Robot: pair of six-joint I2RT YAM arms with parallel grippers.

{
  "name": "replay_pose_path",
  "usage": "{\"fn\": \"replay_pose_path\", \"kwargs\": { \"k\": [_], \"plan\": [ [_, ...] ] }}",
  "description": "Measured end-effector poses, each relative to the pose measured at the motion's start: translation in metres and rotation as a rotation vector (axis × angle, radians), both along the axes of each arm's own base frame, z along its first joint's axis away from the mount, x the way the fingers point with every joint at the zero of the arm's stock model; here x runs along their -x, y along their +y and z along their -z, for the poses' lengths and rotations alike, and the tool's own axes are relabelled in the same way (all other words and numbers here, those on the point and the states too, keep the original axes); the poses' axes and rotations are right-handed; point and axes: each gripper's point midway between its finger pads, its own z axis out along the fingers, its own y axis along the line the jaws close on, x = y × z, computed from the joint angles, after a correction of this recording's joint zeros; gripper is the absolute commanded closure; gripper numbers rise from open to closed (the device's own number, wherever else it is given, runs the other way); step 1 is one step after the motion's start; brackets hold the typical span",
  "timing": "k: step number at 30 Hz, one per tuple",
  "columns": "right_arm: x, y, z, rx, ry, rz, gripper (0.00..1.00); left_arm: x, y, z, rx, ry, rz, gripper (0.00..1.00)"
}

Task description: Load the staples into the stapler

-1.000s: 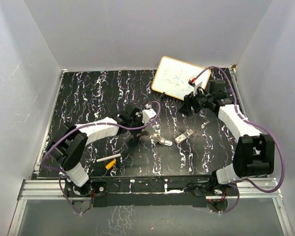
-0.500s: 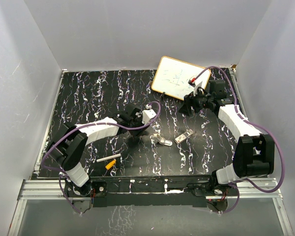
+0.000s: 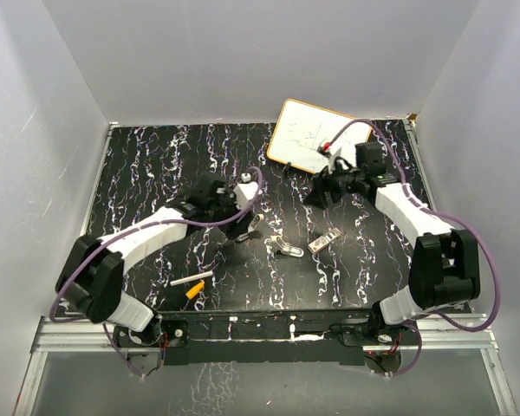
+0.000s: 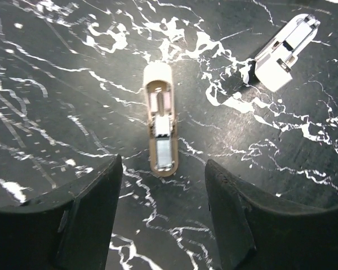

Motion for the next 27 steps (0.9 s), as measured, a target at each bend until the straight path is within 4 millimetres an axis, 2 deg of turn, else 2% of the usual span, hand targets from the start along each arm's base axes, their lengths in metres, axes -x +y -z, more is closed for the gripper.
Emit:
{"fn": "replay_pose_path", "kwargs": {
  "k": [3,5,8,12,18,23,27],
  "plan": [
    [0.01,0.028,0.009,-0.008,0.02,-0.084,0.32,-0.006,0.018,-0.022,0.068,-0.041,0.015,0.44],
    [0.017,0.049,0.015,-0.021,0.034,-0.147,0.33,-0.009,0.03,-0.023,0.089,-0.053,0.02,0.48],
    [0.029,0.08,0.03,-0.034,0.075,-0.226,0.34,-0.005,0.048,-0.007,0.077,-0.038,0.039,0.52],
    [0.039,0.108,0.055,-0.04,0.157,-0.277,0.34,0.015,0.048,0.012,0.071,-0.02,0.139,0.56],
    [0.035,0.129,0.078,-0.046,0.251,-0.283,0.34,0.013,0.043,0.025,0.057,-0.061,0.239,0.62],
    [0.032,0.138,0.085,-0.057,0.287,-0.275,0.36,0.011,0.042,0.044,0.037,-0.049,0.279,0.65],
    [0.032,0.145,0.086,-0.066,0.299,-0.279,0.39,0.01,0.039,0.046,0.043,-0.062,0.305,0.66]
  ]
}}
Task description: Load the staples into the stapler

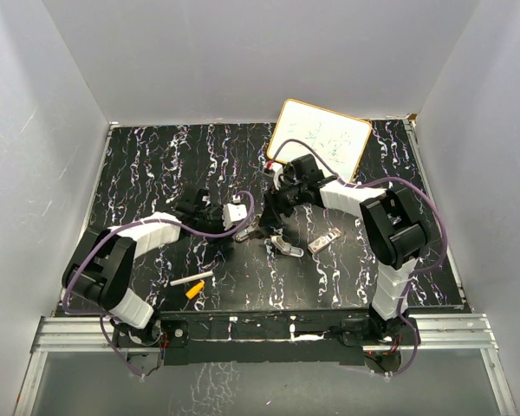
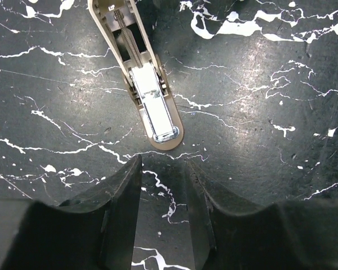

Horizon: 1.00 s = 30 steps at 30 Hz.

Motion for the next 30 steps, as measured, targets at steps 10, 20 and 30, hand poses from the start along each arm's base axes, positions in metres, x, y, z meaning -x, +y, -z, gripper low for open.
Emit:
{"fn": "replay_pose_path", "kwargs": {
  "k": [10,20,30],
  "plan": [
    [-0.001,0.013,0.001,-0.009,0.013,-0.014,0.51,0.0,-0.005,0.008,0.009,0.019,0.025,0.76],
    [-0.006,0.02,-0.007,-0.015,-0.019,-0.026,0.59,-0.001,-0.012,0.009,0.027,0.016,0.04,0.81],
    [0.003,0.028,-0.002,0.017,-0.037,-0.052,0.64,-0.003,-0.018,0.011,0.042,0.044,0.01,0.88]
  ]
}}
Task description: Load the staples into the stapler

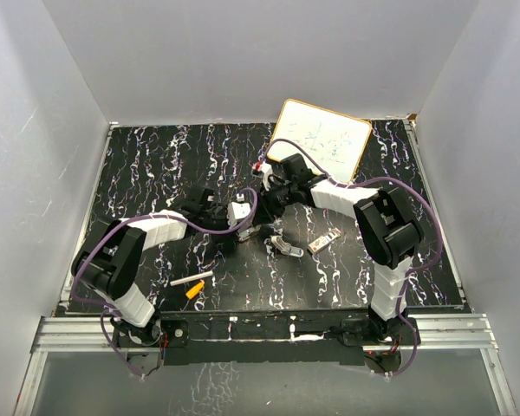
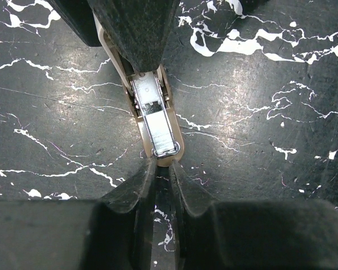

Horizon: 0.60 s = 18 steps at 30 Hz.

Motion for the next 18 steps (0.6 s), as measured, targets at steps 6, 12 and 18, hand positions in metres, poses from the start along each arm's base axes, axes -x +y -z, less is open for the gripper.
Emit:
{"fn": "replay_pose_path", "kwargs": {
  "k": [6,12,18],
  "plan": [
    [-0.004,0.0,0.003,0.025,-0.028,0.012,0.65,-0.001,-0.001,0.0,0.007,0.022,-0.033,0.89],
    [-0.006,0.006,0.004,0.056,-0.07,0.02,0.63,-0.001,-0.003,0.0,0.006,0.031,-0.051,0.89],
    [-0.007,0.017,0.003,0.079,-0.126,0.02,0.61,-0.002,-0.005,0.001,0.003,0.03,-0.066,0.91]
  ]
}}
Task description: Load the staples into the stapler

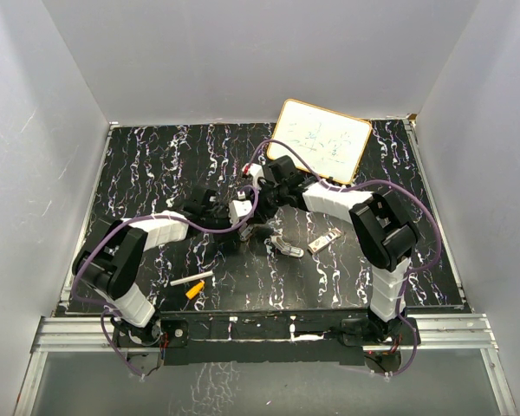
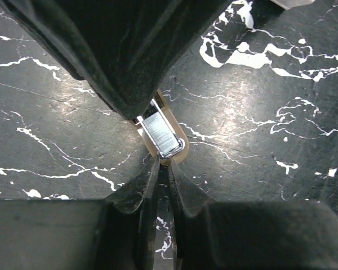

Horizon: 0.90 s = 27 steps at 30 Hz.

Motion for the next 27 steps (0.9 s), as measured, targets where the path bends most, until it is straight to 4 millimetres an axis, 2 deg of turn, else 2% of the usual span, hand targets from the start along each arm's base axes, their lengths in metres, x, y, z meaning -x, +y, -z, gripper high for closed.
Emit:
{"fn": "replay_pose_path", "kwargs": {
  "k": [4,8,17,23,27],
  "plan": [
    [-0.002,0.001,0.002,0.021,-0.011,0.023,0.59,-0.008,-0.002,-0.001,0.001,-0.04,-0.008,0.92],
    [0.0,-0.004,0.007,0.05,0.003,0.04,0.55,-0.008,-0.001,0.004,-0.008,-0.048,-0.013,0.92],
    [-0.001,-0.005,0.01,0.074,-0.002,0.056,0.57,-0.009,-0.002,0.005,-0.009,-0.062,-0.015,0.92],
    [-0.003,-0.009,0.013,0.115,-0.015,0.075,0.4,-0.009,0.003,0.004,-0.034,-0.078,-0.011,0.91],
    [-0.001,-0.011,0.013,0.117,-0.006,0.067,0.37,-0.004,0.009,0.002,-0.057,-0.083,0.001,0.91]
  ]
}}
